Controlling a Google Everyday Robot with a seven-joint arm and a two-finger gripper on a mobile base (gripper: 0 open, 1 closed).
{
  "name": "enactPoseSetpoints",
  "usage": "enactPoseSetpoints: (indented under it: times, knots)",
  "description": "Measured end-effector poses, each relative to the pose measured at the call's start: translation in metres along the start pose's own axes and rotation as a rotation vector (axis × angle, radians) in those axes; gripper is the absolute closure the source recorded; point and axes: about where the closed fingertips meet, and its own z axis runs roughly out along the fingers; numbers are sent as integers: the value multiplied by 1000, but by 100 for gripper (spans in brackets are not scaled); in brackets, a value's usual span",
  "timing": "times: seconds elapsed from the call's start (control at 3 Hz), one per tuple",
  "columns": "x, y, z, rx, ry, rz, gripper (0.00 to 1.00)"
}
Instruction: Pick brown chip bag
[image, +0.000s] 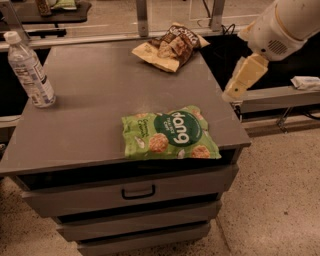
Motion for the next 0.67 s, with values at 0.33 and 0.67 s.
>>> enactPoseSetpoints:
  times: [0.33,0.67]
  knots:
    - [-37,-66,39,90,-157,72,0]
    - [-37,-66,40,90,-157,72,0]
